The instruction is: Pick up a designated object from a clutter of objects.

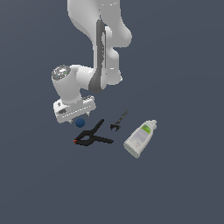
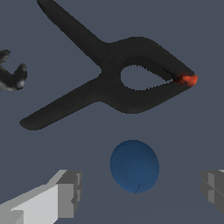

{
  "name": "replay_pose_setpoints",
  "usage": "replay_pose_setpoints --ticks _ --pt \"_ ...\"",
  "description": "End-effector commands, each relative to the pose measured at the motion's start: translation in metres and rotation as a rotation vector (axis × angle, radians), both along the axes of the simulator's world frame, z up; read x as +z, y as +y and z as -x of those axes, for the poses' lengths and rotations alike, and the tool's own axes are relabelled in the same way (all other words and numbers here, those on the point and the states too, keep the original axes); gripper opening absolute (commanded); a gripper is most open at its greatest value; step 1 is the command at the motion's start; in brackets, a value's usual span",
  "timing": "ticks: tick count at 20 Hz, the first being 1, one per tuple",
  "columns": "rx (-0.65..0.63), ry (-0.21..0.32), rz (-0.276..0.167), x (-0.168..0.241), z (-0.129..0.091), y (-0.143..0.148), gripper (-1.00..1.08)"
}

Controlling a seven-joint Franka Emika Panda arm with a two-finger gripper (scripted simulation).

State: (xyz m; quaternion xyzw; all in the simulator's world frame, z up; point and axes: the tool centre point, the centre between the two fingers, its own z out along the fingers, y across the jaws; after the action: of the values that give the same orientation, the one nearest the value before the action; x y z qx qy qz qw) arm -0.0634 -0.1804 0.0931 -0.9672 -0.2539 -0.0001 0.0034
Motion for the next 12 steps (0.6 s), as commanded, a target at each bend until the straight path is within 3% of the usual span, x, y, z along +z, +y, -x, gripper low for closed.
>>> replay_pose_setpoints --ticks 1,12 --pt "0.016 -0.001 0.003 -0.0057 0.0048 -0.0058 1.00" --pt "0.029 -0.001 0.006 -0.0142 0.0103 -0.0116 1.00"
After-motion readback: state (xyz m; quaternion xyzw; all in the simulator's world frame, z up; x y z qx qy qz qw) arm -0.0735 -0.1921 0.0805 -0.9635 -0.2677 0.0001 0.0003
